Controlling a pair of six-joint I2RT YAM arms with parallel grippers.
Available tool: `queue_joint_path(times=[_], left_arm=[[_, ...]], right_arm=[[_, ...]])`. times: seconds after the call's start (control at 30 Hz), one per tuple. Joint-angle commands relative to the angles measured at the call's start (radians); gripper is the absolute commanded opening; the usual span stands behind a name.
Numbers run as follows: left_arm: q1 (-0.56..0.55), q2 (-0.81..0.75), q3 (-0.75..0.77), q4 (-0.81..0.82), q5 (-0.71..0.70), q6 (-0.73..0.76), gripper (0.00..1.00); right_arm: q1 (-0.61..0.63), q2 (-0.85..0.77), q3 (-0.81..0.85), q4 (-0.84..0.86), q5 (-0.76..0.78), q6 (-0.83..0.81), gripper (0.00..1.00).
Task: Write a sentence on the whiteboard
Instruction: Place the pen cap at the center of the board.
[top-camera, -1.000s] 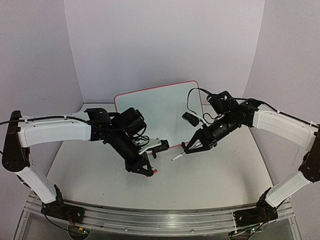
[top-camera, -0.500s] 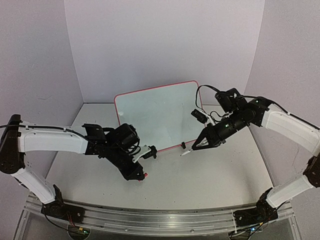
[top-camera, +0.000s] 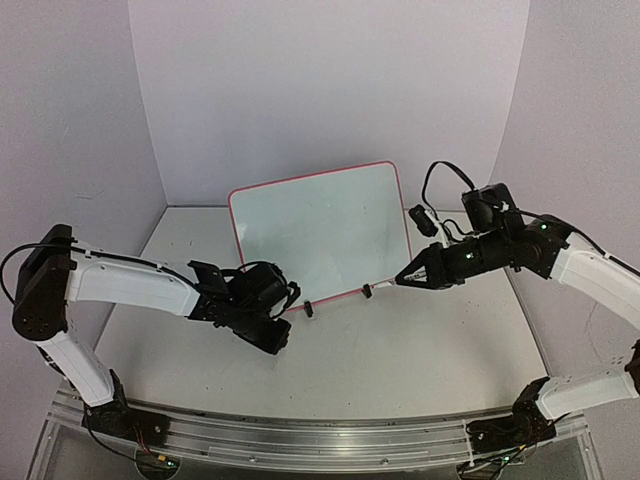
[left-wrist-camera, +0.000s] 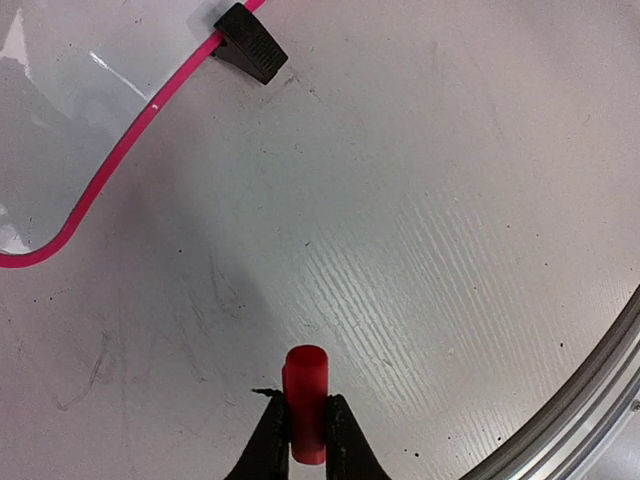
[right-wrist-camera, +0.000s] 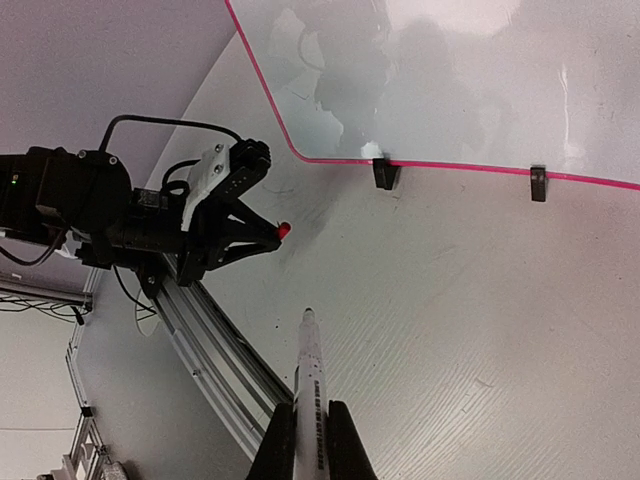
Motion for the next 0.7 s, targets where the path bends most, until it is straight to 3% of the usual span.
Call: queue_joint_path(times=[0.0, 0.13, 0.27, 0.53, 0.67], left_arm=[[0.002, 0.005, -0.006, 0.038, -0.032, -0.053, 0.27], [0.002, -0.016, -0.032, 0.059, -0.028, -0.061, 0.55], [0.002, -0.034, -0.043, 0.057, -0.033, -0.066, 0.69], [0.003, -0.064, -0.052, 0.049, -0.031, -0.061, 0.88], [0.002, -0.075, -0.056, 0.047, -0.028, -0.059, 0.92]], right_arm=[[-0.003, -0.035, -0.047, 0.071, 0.049, 0.035, 0.00], [-0.003, -0.064, -0.095, 0.108, 0.054, 0.053, 0.00], [-0.003, -0.082, -0.127, 0.127, 0.059, 0.064, 0.00], [-0.004, -0.091, -0.151, 0.139, 0.072, 0.063, 0.00], [-0.003, -0.079, -0.152, 0.147, 0.066, 0.060, 0.00]])
